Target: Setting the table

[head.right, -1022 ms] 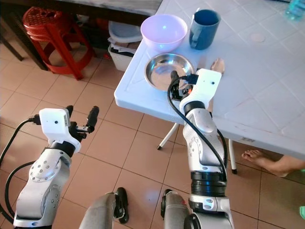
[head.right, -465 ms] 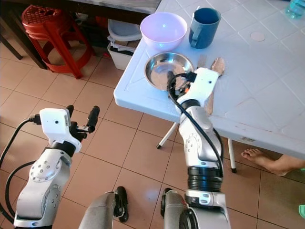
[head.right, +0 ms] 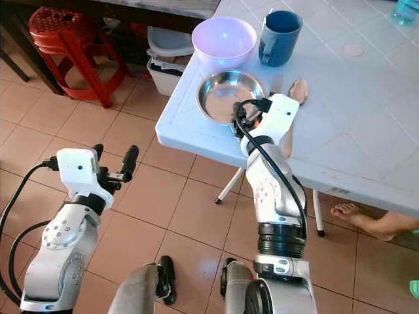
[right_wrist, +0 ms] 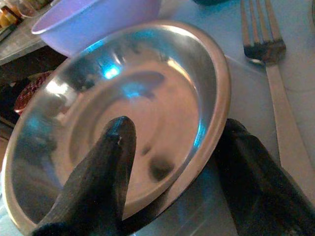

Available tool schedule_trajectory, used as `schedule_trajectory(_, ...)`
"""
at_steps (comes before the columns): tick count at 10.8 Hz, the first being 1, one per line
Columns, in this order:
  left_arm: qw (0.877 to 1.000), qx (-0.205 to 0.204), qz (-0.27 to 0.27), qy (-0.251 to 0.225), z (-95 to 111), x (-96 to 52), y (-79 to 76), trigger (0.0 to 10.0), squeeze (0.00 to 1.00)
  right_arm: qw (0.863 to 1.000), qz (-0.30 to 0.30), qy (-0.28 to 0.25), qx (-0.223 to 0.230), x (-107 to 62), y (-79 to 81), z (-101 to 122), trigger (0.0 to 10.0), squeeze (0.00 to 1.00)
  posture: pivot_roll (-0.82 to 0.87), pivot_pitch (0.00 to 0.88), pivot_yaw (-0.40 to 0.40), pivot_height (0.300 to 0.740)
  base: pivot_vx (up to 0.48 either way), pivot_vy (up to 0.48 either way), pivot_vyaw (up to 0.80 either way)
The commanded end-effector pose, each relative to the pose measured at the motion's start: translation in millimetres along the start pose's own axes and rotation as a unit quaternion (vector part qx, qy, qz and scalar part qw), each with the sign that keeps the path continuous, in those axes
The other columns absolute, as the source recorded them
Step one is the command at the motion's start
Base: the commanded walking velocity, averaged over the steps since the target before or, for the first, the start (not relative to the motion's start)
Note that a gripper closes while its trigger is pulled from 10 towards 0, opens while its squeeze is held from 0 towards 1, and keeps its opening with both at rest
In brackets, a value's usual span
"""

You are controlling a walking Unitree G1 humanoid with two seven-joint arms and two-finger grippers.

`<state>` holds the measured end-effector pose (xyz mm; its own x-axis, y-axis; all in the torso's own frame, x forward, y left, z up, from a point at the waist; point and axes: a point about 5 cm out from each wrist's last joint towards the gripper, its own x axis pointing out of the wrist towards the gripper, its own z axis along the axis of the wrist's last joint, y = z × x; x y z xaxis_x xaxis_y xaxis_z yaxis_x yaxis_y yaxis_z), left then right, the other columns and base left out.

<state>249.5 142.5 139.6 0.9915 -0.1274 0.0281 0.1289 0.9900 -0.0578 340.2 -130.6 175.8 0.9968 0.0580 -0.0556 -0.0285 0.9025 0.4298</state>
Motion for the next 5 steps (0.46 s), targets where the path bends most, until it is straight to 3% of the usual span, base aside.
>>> schedule_trajectory(1, 1.000, 0.001, -0.003, -0.002, 0.3, -3.4, 0.8, 10.0, 0.00, 0.999, -0.013, 0.027, 0.018, -0.3, -3.9, -9.0, 0.0, 0.00, 0.00, 0.264, 0.049, 0.740, 0.000, 0.000, 0.00)
schedule_trajectory(5, 1.000, -0.017, -0.016, -0.015, 4.4, -2.3, -2.1, 10.0, 0.00, 0.996, -0.055, 0.061, 0.041, 1.0, -16.7, -13.4, 0.0, 0.00, -0.01, 0.260, 0.050, 0.740, 0.000, 0.000, 0.00)
